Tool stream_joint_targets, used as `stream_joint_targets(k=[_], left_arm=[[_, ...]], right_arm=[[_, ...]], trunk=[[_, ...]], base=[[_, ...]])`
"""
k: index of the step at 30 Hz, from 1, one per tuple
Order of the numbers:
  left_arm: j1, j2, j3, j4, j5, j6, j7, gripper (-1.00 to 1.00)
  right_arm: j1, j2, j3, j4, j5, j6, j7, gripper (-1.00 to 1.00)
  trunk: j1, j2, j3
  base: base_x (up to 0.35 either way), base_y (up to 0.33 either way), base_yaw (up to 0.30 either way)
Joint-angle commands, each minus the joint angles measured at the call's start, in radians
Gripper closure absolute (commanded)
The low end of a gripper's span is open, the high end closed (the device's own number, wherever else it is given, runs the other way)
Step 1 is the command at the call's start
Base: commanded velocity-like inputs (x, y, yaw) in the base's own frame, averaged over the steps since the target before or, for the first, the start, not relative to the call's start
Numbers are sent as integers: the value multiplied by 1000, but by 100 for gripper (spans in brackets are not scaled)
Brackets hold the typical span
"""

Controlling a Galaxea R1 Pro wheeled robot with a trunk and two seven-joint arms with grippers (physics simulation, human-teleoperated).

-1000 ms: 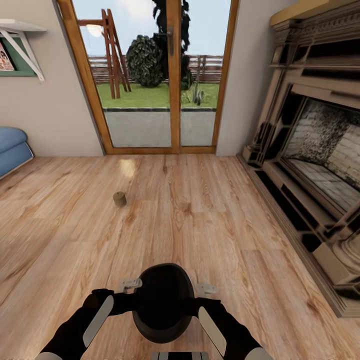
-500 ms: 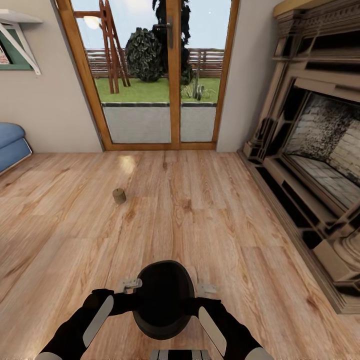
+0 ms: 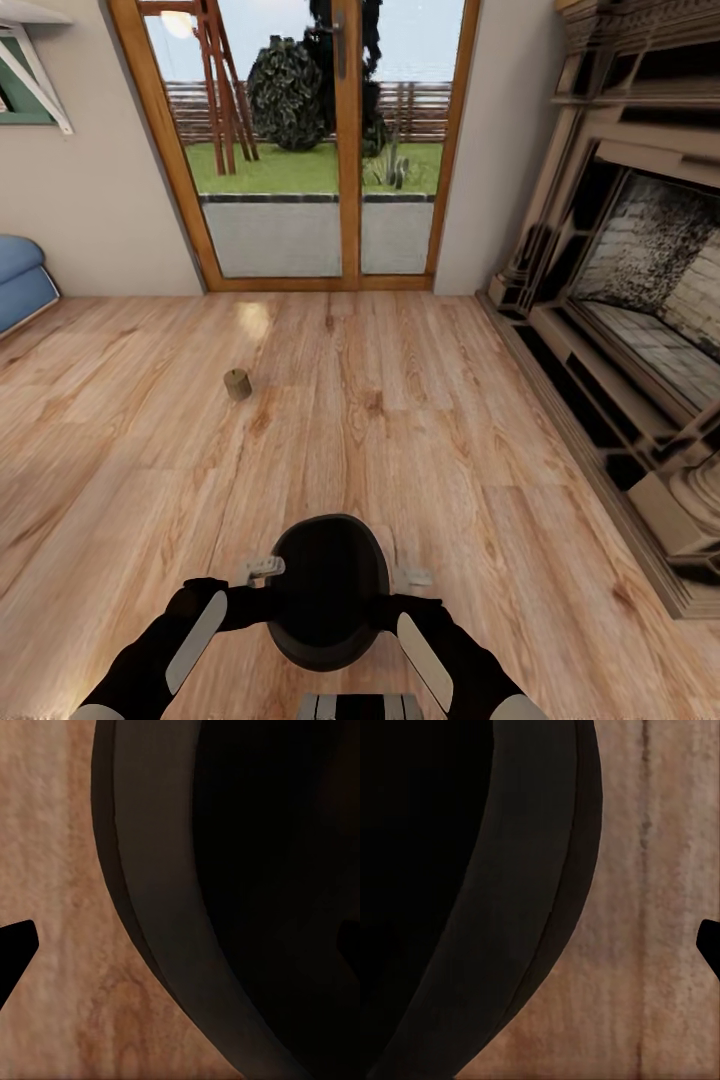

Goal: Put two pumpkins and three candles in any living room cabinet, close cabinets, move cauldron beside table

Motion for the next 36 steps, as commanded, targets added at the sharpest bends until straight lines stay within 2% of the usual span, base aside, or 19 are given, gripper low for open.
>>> stream_joint_targets(k=[1, 11, 14, 29, 32, 36], left_arm=[[0, 1, -3, -1, 5, 3, 4, -100], [0, 1, -3, -1, 6, 3, 4, -100], [0, 1, -2, -1, 6, 3, 4, -100], [0, 2, -3, -1, 6, 3, 4, -100], [0, 2, -3, -1, 6, 3, 4, -100], [0, 1, -3, -1, 6, 3, 5, -100]], right_arm=[[-1, -1, 4, -2, -10, 2, -9, -100], [-1, -1, 4, -2, -10, 2, -7, -100], [-1, -1, 4, -2, -10, 2, -7, -100], [-1, -1, 4, -2, -9, 2, -7, -100], [-1, -1, 4, -2, -9, 2, -7, -100], [-1, -1, 4, -1, -10, 3, -7, -100]], trunk=[[0, -1, -5], [1, -1, -9], [2, -2, -20], [2, -2, -20], [3, -2, -32], [3, -2, -32]], base=[[0, 0, 0], [0, 0, 0], [0, 0, 0], [0, 0, 0], [0, 0, 0], [0, 0, 0]])
